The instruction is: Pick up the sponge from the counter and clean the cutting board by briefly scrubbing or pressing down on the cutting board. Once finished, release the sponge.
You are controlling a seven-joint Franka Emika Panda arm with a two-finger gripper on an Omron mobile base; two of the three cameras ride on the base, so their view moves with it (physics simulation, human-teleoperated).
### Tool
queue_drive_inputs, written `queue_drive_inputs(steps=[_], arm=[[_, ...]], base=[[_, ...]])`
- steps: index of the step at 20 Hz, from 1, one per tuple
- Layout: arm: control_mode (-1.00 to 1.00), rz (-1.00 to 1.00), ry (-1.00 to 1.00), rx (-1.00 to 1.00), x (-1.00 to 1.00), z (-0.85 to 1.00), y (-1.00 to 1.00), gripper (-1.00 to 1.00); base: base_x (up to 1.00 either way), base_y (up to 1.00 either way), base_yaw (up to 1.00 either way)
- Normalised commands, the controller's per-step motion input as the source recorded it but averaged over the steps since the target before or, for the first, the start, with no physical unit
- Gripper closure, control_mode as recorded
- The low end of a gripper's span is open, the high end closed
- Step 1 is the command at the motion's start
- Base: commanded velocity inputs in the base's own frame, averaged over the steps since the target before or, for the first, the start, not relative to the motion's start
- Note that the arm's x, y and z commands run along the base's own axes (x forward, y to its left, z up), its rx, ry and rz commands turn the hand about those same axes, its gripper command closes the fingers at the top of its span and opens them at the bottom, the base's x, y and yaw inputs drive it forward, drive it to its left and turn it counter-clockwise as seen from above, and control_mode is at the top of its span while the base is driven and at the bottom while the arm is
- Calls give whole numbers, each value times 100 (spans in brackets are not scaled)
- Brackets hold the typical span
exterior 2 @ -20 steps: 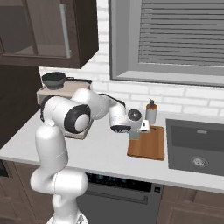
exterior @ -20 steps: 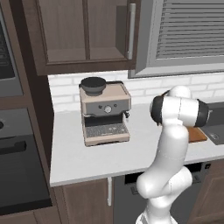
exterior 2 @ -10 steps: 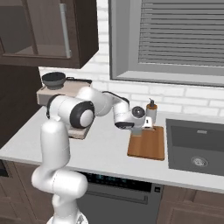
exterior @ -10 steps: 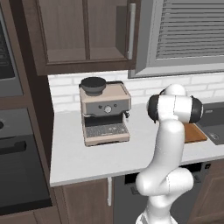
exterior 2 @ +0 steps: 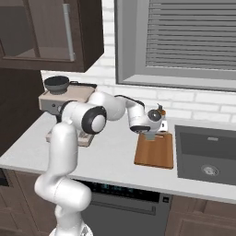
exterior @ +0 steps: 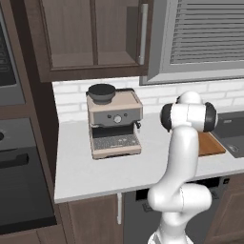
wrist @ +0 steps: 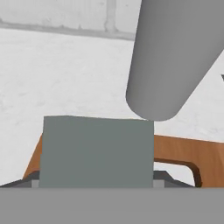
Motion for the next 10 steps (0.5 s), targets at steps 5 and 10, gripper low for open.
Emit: queue_drive_inputs(steps=[5, 10], arm=[[-100, 3, 0, 1, -14, -34, -17, 100], [-100, 18, 0, 2, -64, -30, 0, 100]], base=[[0, 0, 0], [0, 0, 0]])
